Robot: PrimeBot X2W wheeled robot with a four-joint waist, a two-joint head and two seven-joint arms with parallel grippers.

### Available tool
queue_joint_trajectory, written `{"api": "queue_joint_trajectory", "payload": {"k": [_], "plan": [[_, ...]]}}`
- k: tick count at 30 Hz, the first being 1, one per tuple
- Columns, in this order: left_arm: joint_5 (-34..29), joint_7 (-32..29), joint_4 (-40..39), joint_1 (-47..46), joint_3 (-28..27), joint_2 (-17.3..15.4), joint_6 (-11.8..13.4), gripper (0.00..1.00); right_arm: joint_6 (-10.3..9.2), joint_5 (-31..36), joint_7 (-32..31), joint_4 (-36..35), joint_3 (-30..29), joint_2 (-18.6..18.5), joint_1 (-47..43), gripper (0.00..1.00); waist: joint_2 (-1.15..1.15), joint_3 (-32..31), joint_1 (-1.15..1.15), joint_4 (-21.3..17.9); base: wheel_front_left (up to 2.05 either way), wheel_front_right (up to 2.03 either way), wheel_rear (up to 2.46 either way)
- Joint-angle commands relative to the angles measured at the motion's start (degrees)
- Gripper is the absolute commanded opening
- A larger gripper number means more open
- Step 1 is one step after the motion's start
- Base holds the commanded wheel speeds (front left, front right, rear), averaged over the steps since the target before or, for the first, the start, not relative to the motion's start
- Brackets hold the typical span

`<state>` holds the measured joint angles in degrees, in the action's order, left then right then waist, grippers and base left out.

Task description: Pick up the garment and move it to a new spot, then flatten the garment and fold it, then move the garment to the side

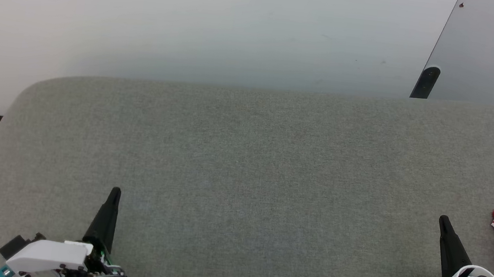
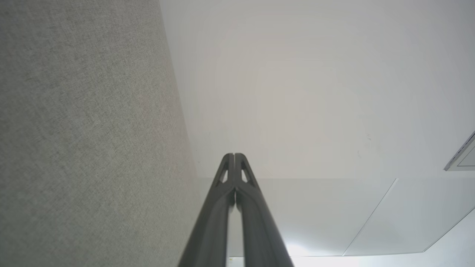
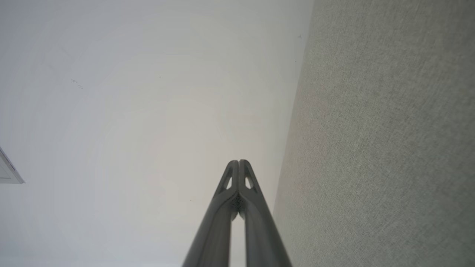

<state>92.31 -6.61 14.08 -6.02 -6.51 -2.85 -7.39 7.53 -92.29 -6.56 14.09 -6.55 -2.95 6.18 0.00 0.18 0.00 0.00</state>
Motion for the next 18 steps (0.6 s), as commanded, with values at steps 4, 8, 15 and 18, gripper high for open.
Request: {"api": "queue_joint_trajectory", "payload": {"k": [4,8,15,18], "plan": [[0.18,-0.08,0.04,-0.57,-0.14,0.03,-0.27,0.00,-0.08,-0.23,0.02,0.02,-0.01,0.20,0.22,0.00,0.00,0.00,0.00,0.00,0.00,0.00,0.00],[0.19,-0.08,0.04,-0.57,-0.14,0.03,-0.26,0.00,-0.08,-0.23,0.02,0.02,-0.01,0.20,0.22,0.00,0.00,0.00,0.00,0.00,0.00,0.00,0.00],[0.19,-0.08,0.04,-0.57,-0.14,0.03,-0.26,0.00,-0.08,-0.23,0.02,0.02,-0.01,0.20,0.22,0.00,0.00,0.00,0.00,0.00,0.00,0.00,0.00],[0.19,-0.07,0.03,-0.57,-0.14,0.03,-0.27,0.00,-0.08,-0.23,0.03,0.02,-0.01,0.20,0.22,0.00,0.00,0.00,0.00,0.00,0.00,0.00,0.00]]}}
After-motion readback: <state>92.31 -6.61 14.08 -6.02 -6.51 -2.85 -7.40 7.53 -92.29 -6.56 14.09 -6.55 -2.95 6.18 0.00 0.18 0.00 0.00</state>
